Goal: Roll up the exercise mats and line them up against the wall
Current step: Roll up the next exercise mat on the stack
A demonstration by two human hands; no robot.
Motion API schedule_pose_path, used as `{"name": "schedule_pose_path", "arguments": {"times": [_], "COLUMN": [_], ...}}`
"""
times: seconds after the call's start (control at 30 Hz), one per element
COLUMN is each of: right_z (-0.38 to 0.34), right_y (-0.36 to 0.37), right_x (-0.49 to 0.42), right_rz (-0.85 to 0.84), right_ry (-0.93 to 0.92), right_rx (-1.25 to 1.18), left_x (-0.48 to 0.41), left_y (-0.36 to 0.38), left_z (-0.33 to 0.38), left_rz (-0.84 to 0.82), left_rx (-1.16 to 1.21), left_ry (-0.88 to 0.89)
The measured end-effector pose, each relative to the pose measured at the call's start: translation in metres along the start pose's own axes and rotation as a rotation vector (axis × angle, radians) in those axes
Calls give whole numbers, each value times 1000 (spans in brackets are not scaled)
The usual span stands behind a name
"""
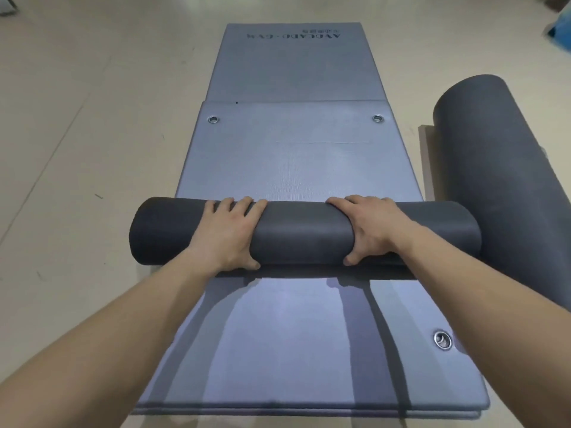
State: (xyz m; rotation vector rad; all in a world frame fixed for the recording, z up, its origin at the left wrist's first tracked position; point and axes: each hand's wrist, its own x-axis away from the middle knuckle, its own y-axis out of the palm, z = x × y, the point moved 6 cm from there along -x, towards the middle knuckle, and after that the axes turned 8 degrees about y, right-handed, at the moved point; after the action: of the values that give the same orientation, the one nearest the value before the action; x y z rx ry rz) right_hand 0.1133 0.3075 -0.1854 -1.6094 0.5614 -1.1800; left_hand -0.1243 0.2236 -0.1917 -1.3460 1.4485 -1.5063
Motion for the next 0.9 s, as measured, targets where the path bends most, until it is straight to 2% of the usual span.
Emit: {"name": "schedule_pose_path", "arguments": {"times": [0.1, 0.23, 0.37, 0.43, 0.5, 0.57, 0.63, 0.67, 0.73, 0.8, 0.9], "right_z": [-4, -14, -37, -44, -40, -33, -27, -26, -27, -33, -39], "right_y": [-8, 1, 20, 29, 21, 6, -11, -14, -11, 5, 22], "right_x": [-4, 37, 88, 90, 72, 46, 25, 20, 20, 34, 36], "right_rz": [-148, -297, 7, 69, 83, 11, -82, -103, -13, 126, 237], "right_ry": [1, -39, 25, 45, 39, 10, 3, 3, 22, 52, 80], "right_rx": [-72, -108, 50, 91, 71, 38, -12, -32, 1, 95, 149], "left_x": [-11, 29, 28, 21, 23, 41, 55, 54, 36, 11, -8], "left_y": [-19, -19, -20, -20, -20, -13, 1, 5, 2, -10, -13], "left_z": [-7, 8, -3, -8, -6, 5, 20, 21, 10, -6, -18], "left_rz": [-62, -232, -467, -525, -375, -74, 73, 102, 132, 59, -72], "left_rx": [92, 109, 252, 359, 381, 198, 13, 0, 19, 51, 98], "left_ry": [13, 74, 43, 17, 22, 21, -1, -13, -33, 12, 32]}}
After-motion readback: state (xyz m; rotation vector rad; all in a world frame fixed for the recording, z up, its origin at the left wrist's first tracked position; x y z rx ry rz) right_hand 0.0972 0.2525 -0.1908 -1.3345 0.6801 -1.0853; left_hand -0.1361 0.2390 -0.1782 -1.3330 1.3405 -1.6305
